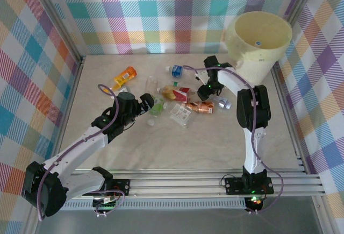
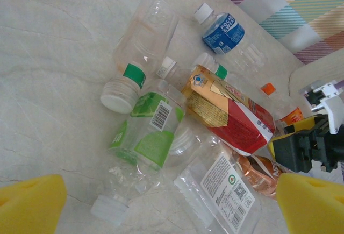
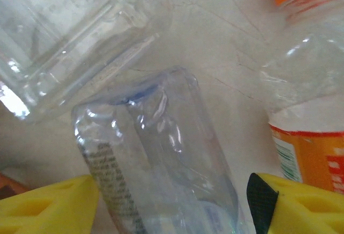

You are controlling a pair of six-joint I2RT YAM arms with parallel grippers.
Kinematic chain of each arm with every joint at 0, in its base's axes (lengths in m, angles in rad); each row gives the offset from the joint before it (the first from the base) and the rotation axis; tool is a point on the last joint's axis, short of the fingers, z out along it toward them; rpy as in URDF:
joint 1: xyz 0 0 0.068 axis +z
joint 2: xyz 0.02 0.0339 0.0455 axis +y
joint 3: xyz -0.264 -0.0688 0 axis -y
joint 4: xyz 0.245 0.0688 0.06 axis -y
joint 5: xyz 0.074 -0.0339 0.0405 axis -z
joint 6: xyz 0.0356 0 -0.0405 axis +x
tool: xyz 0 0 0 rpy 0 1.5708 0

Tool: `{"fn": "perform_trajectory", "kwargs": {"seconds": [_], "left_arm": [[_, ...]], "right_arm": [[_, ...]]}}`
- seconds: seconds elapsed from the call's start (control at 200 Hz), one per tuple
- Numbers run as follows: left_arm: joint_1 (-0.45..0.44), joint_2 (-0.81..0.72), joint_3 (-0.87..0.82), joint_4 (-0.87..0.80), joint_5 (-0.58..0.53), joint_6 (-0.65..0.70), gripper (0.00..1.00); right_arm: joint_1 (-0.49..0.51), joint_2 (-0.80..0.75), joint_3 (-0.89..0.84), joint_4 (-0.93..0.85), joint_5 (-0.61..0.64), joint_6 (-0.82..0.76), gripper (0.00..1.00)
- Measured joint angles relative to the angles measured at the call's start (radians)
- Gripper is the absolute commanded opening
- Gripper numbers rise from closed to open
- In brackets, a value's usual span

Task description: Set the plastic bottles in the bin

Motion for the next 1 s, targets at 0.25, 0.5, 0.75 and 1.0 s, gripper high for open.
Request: {"fn": "perform_trajectory", "kwargs": {"seconds": [0.25, 0.5, 0.75, 1.0], "left_arm": [[0.000, 0.000, -0.005, 0.000, 0.000, -0.001, 1.00], [0.000, 0.014, -0.005, 0.034, 0.041, 0.010, 1.00], [0.000, 0.049, -0.005, 0.070, 0.105, 0.039, 1.00], [0.002, 0.071, -0.005, 0.090, 0.171, 0.058, 1.00]], "right_arm": [[0.009, 0.086, 0.048, -0.050, 0.000, -0.014, 0.69], [0.018, 0.075, 0.031, -0.038, 0.020, 0.013, 0.58], [0.023, -0.021, -0.102, 0.000, 0.061, 0.100, 0.49], [0.023, -0.205, -0.205, 0.024, 0.043, 0.198, 0.46]]}}
